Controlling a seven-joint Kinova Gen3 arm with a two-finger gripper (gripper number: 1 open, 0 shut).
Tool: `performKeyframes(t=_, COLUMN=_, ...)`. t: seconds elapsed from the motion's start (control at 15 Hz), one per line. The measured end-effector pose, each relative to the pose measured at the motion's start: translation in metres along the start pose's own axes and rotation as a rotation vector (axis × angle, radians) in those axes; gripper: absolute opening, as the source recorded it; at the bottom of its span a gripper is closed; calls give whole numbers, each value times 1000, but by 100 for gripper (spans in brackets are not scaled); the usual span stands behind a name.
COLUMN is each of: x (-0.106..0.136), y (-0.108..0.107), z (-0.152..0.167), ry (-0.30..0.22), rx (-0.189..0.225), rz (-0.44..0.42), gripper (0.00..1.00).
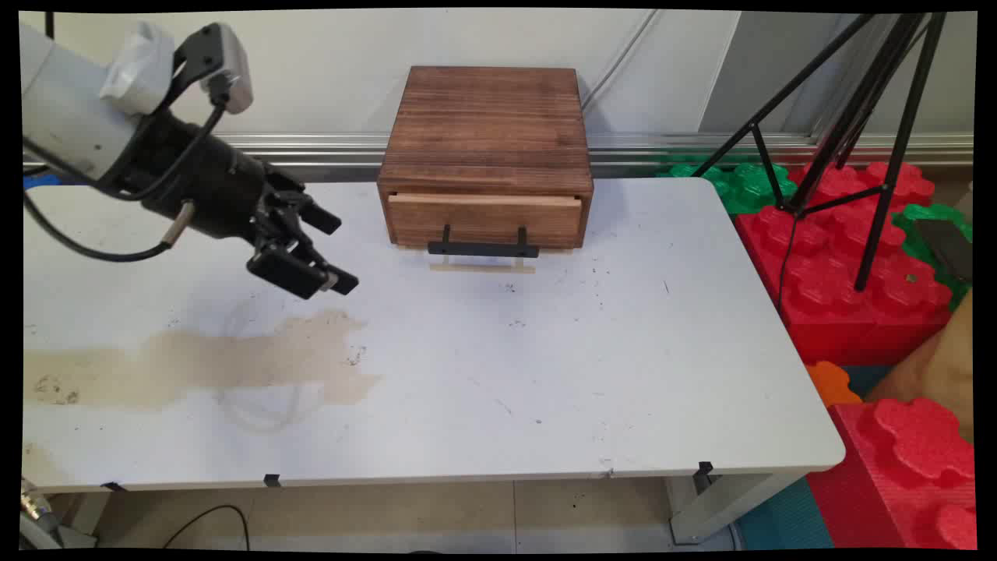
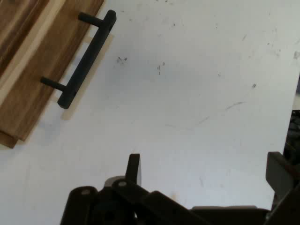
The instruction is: Open the drawer
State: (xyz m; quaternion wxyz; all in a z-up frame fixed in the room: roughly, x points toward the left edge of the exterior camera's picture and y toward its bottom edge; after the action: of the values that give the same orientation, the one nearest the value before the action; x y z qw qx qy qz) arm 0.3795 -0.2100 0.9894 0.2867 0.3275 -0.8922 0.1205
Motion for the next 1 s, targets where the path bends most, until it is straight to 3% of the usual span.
performKeyframes(t=0.4, x=30, y=-4, z=14, ry=2, rx=29, rz=-6, gripper=100)
performKeyframes(t=1.0, x=85, y=-8, z=63, ry=-66, rx=68, rz=7, gripper=100)
